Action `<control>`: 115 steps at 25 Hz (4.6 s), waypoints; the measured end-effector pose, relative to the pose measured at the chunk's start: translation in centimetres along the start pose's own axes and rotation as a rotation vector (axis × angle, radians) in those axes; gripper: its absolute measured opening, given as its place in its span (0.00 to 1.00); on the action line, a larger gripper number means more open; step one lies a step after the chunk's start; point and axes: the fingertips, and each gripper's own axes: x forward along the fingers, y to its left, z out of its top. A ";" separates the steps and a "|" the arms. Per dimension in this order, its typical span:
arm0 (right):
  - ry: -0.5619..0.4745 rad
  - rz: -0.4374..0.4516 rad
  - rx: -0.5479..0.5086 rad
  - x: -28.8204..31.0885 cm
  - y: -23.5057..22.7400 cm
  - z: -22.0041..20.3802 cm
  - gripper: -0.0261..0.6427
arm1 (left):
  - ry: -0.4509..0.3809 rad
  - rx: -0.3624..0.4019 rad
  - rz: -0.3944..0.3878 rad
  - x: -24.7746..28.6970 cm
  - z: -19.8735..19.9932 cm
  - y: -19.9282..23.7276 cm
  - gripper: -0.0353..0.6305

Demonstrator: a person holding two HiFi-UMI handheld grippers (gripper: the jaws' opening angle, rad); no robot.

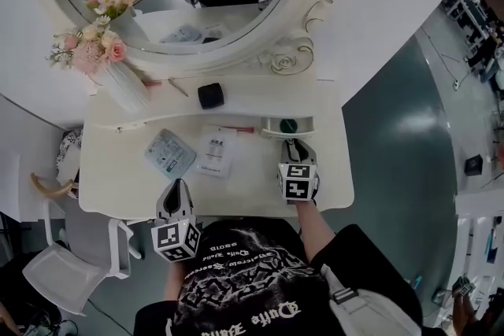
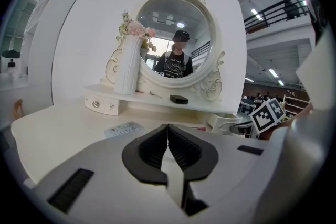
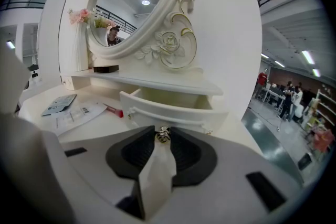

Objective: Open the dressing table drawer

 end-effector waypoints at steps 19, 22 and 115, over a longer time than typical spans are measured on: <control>-0.003 0.007 -0.009 -0.4 0.2 -0.2 0.19 | -0.014 -0.006 -0.022 0.0 0.3 -0.3 0.08; 0.000 0.005 -0.010 -0.4 0.2 -0.3 0.19 | -0.015 -0.010 -0.025 0.0 0.3 -0.3 0.08; -0.102 0.425 0.029 -7.1 12.7 -0.8 0.12 | 0.033 0.027 -0.178 0.0 -1.3 -2.6 0.08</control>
